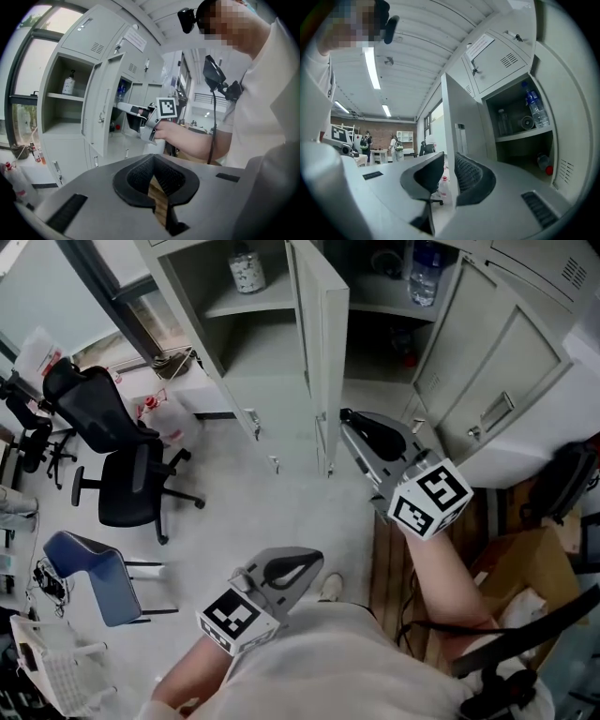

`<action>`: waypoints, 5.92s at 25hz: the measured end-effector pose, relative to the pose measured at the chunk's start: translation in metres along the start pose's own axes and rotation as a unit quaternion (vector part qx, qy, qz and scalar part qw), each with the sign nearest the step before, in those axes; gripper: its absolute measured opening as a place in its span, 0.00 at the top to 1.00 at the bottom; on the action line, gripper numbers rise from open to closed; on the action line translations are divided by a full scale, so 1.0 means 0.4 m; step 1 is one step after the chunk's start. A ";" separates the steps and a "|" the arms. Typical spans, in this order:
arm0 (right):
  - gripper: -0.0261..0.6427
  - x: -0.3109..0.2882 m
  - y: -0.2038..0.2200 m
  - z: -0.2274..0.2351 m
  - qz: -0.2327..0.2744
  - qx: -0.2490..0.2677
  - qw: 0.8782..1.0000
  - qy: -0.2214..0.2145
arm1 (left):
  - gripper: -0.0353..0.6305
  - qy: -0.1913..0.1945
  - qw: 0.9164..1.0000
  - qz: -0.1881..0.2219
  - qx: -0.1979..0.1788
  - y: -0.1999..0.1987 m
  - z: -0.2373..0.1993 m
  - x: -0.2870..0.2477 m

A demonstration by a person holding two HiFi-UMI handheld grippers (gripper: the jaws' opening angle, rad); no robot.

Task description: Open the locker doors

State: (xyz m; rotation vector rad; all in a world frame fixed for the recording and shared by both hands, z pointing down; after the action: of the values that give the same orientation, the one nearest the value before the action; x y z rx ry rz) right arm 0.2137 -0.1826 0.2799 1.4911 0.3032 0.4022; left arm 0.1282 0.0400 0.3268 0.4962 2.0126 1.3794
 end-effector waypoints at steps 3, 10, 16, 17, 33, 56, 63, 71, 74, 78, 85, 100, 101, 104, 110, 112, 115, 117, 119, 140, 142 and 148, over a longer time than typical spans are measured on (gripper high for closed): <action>0.86 0.051 0.022 -0.045 -0.007 0.021 1.000 0.016 | 0.93 0.014 1.000 0.003 -0.006 0.004 -0.003 0.008; 0.86 0.118 0.171 -0.166 -0.078 0.024 0.995 0.052 | 0.93 0.031 0.999 0.025 -0.018 0.013 -0.028 0.072; 0.86 0.051 0.267 -0.299 -0.116 0.018 0.990 0.072 | 0.93 0.013 0.999 0.029 -0.004 0.088 -0.060 0.257; 0.86 0.032 0.276 -0.330 -0.119 0.019 0.990 0.073 | 0.93 0.010 0.999 0.032 -0.003 0.101 -0.066 0.293; 0.86 -0.264 0.523 -0.660 -0.183 0.003 0.975 0.126 | 0.93 -0.029 0.998 0.024 0.047 0.349 -0.145 0.773; 0.81 -0.870 0.935 -0.269 -0.259 -0.012 0.950 0.173 | 0.93 0.006 0.996 -0.001 0.088 0.377 -0.590 0.580; 0.78 -0.961 1.004 -0.178 -0.264 -0.012 0.943 0.200 | 0.93 -0.011 0.994 0.006 0.112 0.389 -0.669 0.569; 0.74 -1.022 1.041 -0.153 -0.263 -0.010 0.940 0.219 | 0.93 -0.016 0.992 0.001 0.124 0.404 -0.703 0.566; 0.74 -1.038 1.048 -0.147 -0.259 -0.016 0.938 0.229 | 0.93 -0.015 0.992 0.002 0.129 0.413 -0.709 0.566; 0.74 -1.035 1.048 -0.153 -0.253 -0.021 0.935 0.247 | 0.93 -0.018 0.990 0.009 0.140 0.422 -0.710 0.567; 0.75 -0.996 1.050 -0.191 -0.259 -0.022 0.929 0.264 | 0.93 -0.009 0.991 0.008 0.137 0.434 -0.702 0.575; 0.80 -0.820 1.046 -0.291 -0.275 0.000 0.925 0.263 | 0.93 0.027 0.992 0.000 0.122 0.443 -0.609 0.573; 0.80 -0.805 1.045 -0.296 -0.275 0.002 0.925 0.261 | 0.93 0.031 0.992 -0.002 0.120 0.443 -0.600 0.569; 0.80 -0.757 1.044 -0.310 -0.274 0.003 0.926 0.259 | 0.93 0.047 0.992 -0.008 0.116 0.444 -0.570 0.555; 0.80 -0.669 1.044 -0.324 -0.270 -0.007 0.926 0.264 | 0.93 0.069 0.992 -0.016 0.102 0.438 -0.531 0.530; 0.80 -0.643 1.044 -0.328 -0.271 -0.005 0.926 0.263 | 0.93 0.073 0.992 -0.021 0.099 0.439 -0.519 0.525; 0.80 -0.602 1.042 -0.331 -0.273 -0.001 0.925 0.263 | 0.93 0.081 0.992 -0.022 0.092 0.437 -0.505 0.518; 0.80 -0.575 1.042 -0.332 -0.275 0.001 0.925 0.264 | 0.93 0.086 0.992 -0.022 0.088 0.435 -0.499 0.512; 0.81 -0.546 1.041 -0.334 -0.277 0.004 0.924 0.264 | 0.93 0.090 0.992 -0.025 0.087 0.430 -0.494 0.506; 0.88 -0.267 1.014 -0.268 -0.300 0.029 0.902 0.307 | 0.93 0.132 0.989 -0.034 0.052 0.404 -0.437 0.465; 0.88 -0.246 1.014 -0.251 -0.301 0.028 0.902 0.308 | 0.93 0.135 0.989 -0.033 0.051 0.405 -0.432 0.461; 0.89 -0.182 1.009 -0.200 -0.304 0.012 0.896 0.324 | 0.93 0.135 0.989 -0.033 0.053 0.410 -0.427 0.467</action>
State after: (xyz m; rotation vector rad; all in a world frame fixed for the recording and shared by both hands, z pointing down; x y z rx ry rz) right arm 0.0844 -0.1288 0.6737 1.1635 1.2733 0.3743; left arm -0.1322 0.1022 0.4655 0.2970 2.3076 1.3656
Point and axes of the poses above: the fingertips, and each gripper's own axes: x backward along the fingers, z to its right, y out of its underside, the point moved 8 cm from there along x, backward along the fingers, and after that the axes turned 10 degrees about y, right-handed, at the moved point
